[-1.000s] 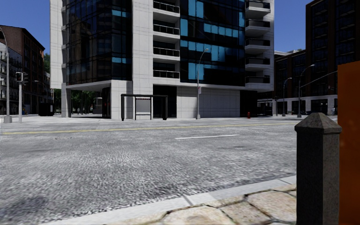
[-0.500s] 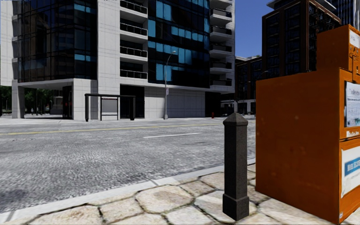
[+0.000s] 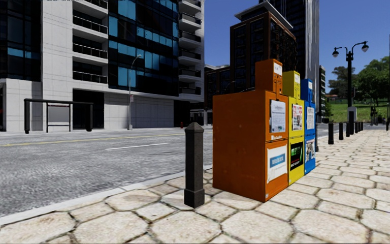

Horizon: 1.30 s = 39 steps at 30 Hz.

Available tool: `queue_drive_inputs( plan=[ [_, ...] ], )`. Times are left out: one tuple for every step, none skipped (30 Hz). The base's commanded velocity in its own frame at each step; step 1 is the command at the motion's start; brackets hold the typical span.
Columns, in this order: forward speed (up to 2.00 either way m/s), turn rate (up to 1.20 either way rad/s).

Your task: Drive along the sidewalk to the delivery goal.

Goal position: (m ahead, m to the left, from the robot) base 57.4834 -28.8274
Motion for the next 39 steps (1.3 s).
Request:
queue_drive_inputs(
  plan=[
    [-0.84,-0.61],
    [-0.84,-0.61],
    [-0.84,-0.61],
    [-0.84,-0.61],
    [-0.84,-0.61],
    [-0.84,-0.61],
    [-0.84,-0.61],
    [-0.84,-0.61],
    [-0.84,-0.61],
    [-0.84,-0.61],
    [-0.84,-0.61],
    [-0.84,-0.61],
    [-0.84,-0.61],
    [-0.84,-0.61],
    [-0.84,-0.61],
    [-0.84,-0.61],
    [-0.84,-0.61],
    [-0.84,-0.61],
    [-0.84,-0.61],
    [-0.84,-0.61],
    [-0.84,-0.61],
    [-0.84,-0.61],
    [-0.84,-0.61],
    [-0.84,-0.61],
    [-0.84,-0.61],
    [-0.84,-0.61],
    [-0.81,-0.53],
    [-0.74,-0.31],
    [0.00,0.00],
    [0.00,0.00],
    [0.00,0.00],
    [0.00,0.00],
    [0.00,0.00],
    [0.00,0.00],
    [0.00,0.00],
    [0.00,0.00],
    [0.00,0.00],
    [0.00,0.00],
    [0.00,0.00]
  ],
)
